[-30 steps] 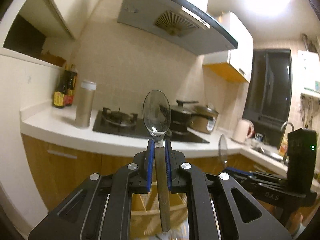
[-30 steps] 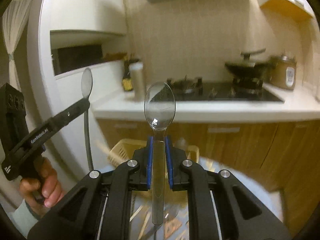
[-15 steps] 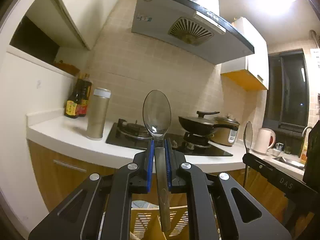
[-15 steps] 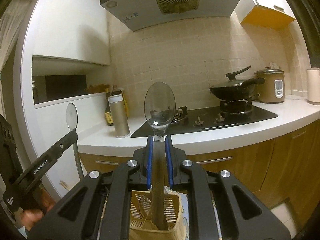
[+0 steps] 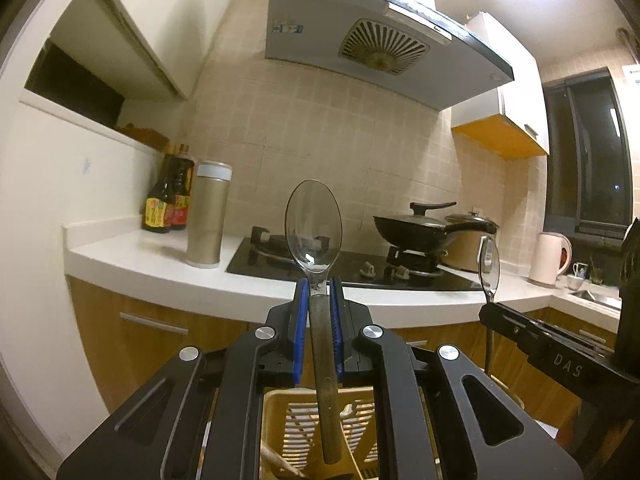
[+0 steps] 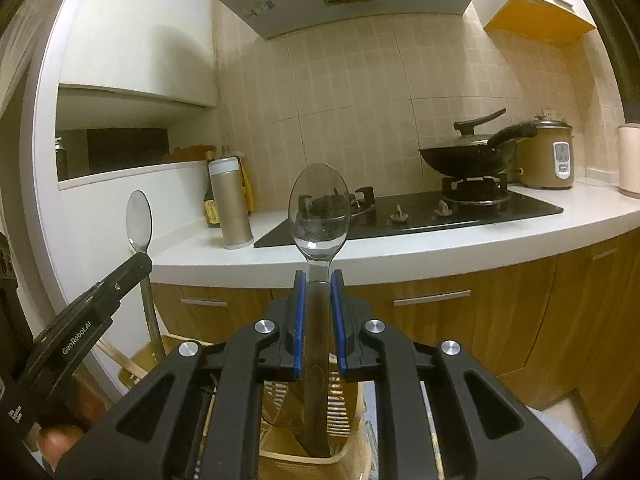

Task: Organize utensils
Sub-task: 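Carry both clear spoons over the basket and release them inside, then lower the left tool to a wooden chopstick while the right tool grasps a clear spoon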

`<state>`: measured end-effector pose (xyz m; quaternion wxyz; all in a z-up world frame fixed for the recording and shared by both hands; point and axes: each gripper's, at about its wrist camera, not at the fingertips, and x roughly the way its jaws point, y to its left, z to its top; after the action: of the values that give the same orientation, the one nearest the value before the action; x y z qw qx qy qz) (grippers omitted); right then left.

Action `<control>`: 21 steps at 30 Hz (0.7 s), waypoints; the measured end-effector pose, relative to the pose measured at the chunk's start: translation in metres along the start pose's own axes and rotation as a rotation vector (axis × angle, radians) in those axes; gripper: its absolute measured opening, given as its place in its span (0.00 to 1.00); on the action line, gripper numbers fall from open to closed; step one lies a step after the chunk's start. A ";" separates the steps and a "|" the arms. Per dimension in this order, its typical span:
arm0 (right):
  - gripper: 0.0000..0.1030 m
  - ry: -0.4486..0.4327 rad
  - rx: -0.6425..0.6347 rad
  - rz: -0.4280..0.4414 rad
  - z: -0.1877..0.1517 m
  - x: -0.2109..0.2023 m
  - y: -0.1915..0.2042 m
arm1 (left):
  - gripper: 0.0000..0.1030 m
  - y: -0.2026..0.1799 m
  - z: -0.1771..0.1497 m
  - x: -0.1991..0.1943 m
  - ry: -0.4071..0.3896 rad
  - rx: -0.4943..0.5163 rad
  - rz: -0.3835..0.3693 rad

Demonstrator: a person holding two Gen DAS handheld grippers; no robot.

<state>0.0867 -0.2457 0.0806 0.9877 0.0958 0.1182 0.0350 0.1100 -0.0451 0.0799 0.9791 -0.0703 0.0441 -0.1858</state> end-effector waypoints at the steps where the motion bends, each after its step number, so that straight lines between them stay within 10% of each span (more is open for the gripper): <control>1: 0.10 -0.002 -0.002 -0.002 -0.001 0.000 0.000 | 0.09 -0.001 0.000 0.000 0.000 0.004 0.000; 21: 0.13 0.044 0.011 0.036 -0.007 -0.042 0.003 | 0.23 0.009 0.016 -0.040 0.008 -0.033 -0.041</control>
<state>0.0441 -0.2451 0.0842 0.9836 0.1025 0.1381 0.0544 0.0779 -0.0199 0.0968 0.9735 -0.0867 0.0499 -0.2054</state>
